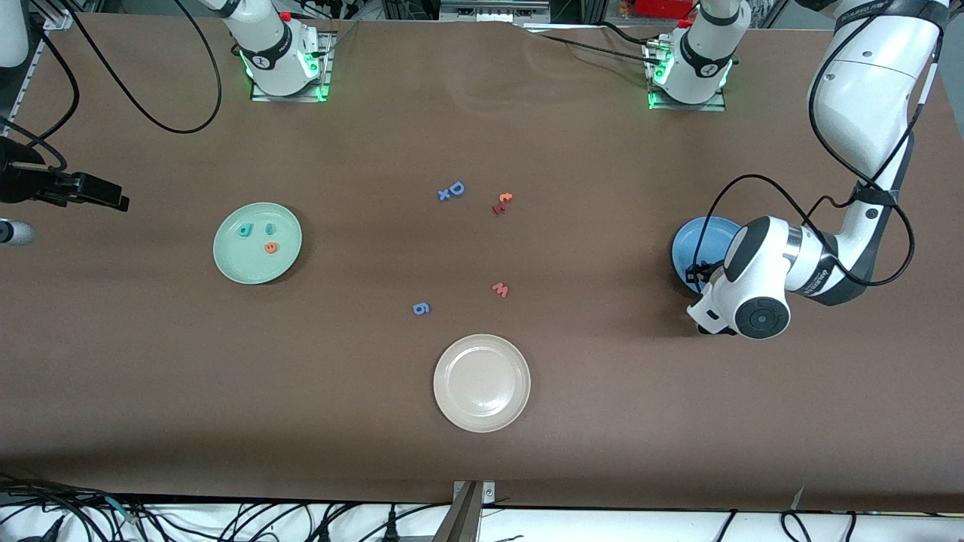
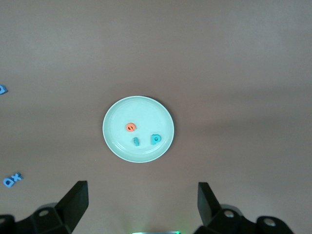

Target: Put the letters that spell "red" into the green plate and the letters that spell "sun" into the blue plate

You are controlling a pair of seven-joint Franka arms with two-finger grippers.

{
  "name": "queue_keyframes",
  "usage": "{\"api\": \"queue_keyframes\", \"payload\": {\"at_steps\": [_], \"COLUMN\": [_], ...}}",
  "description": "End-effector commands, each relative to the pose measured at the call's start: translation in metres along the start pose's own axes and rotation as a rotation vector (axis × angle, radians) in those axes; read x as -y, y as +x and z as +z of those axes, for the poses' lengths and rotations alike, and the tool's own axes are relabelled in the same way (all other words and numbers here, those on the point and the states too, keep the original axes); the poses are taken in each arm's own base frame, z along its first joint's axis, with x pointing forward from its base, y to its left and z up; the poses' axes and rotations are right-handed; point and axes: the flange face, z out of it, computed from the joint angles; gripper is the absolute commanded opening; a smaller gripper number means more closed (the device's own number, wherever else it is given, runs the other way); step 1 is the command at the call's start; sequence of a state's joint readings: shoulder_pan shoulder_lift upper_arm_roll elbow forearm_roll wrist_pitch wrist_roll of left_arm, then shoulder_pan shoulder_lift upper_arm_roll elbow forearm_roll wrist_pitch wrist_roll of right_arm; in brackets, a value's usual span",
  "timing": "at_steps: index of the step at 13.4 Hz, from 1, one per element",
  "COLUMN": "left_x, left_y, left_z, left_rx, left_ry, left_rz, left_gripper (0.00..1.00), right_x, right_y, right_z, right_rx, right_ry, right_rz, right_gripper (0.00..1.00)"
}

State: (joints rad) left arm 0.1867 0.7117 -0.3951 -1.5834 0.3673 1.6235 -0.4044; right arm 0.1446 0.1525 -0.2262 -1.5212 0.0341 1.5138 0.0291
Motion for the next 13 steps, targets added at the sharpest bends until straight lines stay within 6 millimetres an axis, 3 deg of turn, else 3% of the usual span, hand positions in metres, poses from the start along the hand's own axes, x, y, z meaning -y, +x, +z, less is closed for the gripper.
{"api": "queue_keyframes", "payload": {"at_steps": [1, 8, 10, 11, 13], "left_x": [0.006, 0.026, 0.058, 0.071, 0.099], "left_y": [-0.004, -0.007, -0.005, -0.019, -0.05], "left_z": [-0.007, -0.027, -0.033, -0.052, -0.064], "left_rx": [0.011, -0.013, -0.028, -0.061, -0.087], "left_ry": [-0.012, -0.04, -0.08, -0.101, -0.172], "left_rz": [0.019, -0.012, -0.059, -0.048, 0.015], "left_gripper": [1.0, 1.0, 1.0, 1.0, 1.0], "right_x": [0.01, 0.012, 0.013, 0.013, 0.014], "right_y": [0.001, 0.001, 0.001, 0.001, 0.002], "right_z": [0.003, 0.005, 0.003, 0.003, 0.003], "right_rx": [-0.013, -0.011, -0.015, -0.015, -0.018], "right_ry": [-0.016, -0.027, -0.025, -0.022, -0.018], "right_rz": [0.025, 0.032, 0.032, 0.032, 0.033], "right_gripper": [0.99, 0.99, 0.99, 0.99, 0.99]}}
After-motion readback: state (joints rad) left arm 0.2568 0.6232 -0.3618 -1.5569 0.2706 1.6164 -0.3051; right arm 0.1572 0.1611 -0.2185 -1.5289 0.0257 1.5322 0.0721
